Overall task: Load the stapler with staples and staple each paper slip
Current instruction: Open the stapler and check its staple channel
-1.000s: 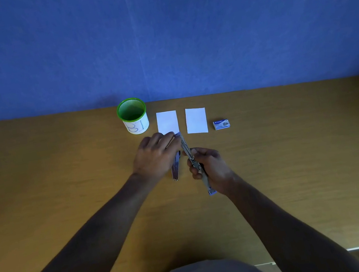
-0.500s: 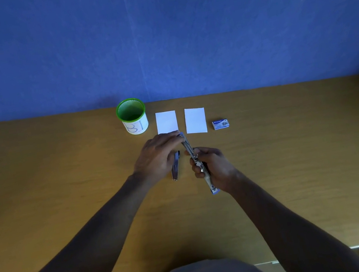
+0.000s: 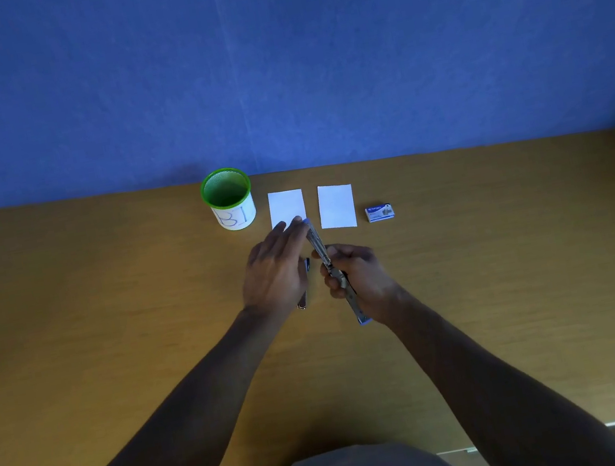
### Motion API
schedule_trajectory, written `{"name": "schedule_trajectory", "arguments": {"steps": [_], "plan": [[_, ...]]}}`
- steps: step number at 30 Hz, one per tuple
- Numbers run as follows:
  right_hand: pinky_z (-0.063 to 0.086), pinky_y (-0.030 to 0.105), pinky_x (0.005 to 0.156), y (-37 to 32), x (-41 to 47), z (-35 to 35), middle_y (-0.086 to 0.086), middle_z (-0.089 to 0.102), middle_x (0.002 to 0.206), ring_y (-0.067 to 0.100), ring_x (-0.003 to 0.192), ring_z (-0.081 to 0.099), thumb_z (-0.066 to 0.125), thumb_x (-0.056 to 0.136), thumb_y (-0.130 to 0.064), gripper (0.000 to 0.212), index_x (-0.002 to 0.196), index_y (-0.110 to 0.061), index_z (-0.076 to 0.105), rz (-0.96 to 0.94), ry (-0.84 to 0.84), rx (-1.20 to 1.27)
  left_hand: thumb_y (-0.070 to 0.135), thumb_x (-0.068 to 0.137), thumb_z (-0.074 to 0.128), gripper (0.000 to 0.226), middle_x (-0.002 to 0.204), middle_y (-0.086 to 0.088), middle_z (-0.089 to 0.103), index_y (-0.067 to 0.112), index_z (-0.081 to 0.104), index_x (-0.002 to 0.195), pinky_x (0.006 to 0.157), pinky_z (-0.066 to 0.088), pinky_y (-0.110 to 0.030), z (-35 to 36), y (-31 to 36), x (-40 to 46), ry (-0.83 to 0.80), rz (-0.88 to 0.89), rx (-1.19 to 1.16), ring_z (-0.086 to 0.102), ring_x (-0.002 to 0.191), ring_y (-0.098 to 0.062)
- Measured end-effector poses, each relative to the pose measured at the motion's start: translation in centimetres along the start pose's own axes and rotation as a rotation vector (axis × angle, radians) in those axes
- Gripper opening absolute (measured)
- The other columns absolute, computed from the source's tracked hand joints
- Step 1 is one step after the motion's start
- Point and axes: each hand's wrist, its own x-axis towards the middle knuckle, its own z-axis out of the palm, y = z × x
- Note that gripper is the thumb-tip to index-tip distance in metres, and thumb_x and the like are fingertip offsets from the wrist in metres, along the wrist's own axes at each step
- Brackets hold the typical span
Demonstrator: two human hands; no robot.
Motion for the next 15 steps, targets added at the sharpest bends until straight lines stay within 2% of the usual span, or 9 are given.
{"name": "schedule_trajectory", "arguments": {"steps": [3,7,10,13,15], "plan": [[0.031,0.025,0.047,0.2,0.0,0.0,0.007,0.049,0.069,0.013,0.053,0.044,0.042,0.102,-0.008,0.030,0.096,-0.004,0.071,0.004,-0.010,0.018,-0.010,0.075,0.056,0.061,0.138,-0.010,0.055,0.006,0.052,0.133,0.094,0.049,-0.047,0.1,0.0,-0.1,0.023,-0.024,-0.083,0.052,0.128,-0.030],[0.032,0.024,0.046,0.6,0.0,0.3,0.006,0.049,0.067,0.013,0.054,0.044,0.042,0.102,-0.009,0.034,0.091,-0.010,0.074,-0.004,-0.010,0.005,-0.012,0.073,0.059,0.060,0.135,-0.012,0.057,0.004,0.053,0.130,0.093,0.051,-0.041,0.7,0.6,-0.4,0.095,-0.089,-0.190,0.056,0.123,-0.029],[0.031,0.024,0.046,0.9,0.1,0.2,0.002,0.050,0.064,0.012,0.053,0.043,0.041,0.101,-0.008,0.029,0.099,-0.001,0.070,0.019,-0.005,0.013,-0.010,0.072,0.064,0.060,0.136,-0.007,0.057,0.008,0.053,0.129,0.093,0.051,-0.037,1.3,0.9,-0.7,0.109,-0.125,-0.219,0.056,0.122,-0.025],[0.030,0.025,0.047,1.3,0.1,0.0,0.002,0.051,0.065,0.013,0.054,0.043,0.041,0.100,-0.006,0.028,0.108,0.010,0.062,0.054,0.006,0.038,-0.012,0.075,0.055,0.053,0.140,-0.003,0.054,0.013,0.055,0.121,0.088,0.053,-0.034,1.7,0.7,-0.7,0.092,-0.158,-0.327,0.056,0.122,-0.021],[0.030,0.025,0.046,1.4,0.1,-0.1,0.002,0.050,0.065,0.013,0.054,0.043,0.040,0.098,-0.003,0.027,0.107,0.007,0.063,0.068,0.015,0.064,-0.015,0.074,0.049,0.049,0.140,-0.003,0.053,0.012,0.058,0.114,0.089,0.052,-0.031,1.9,0.8,-0.4,0.081,-0.174,-0.426,0.053,0.127,-0.018]]}}
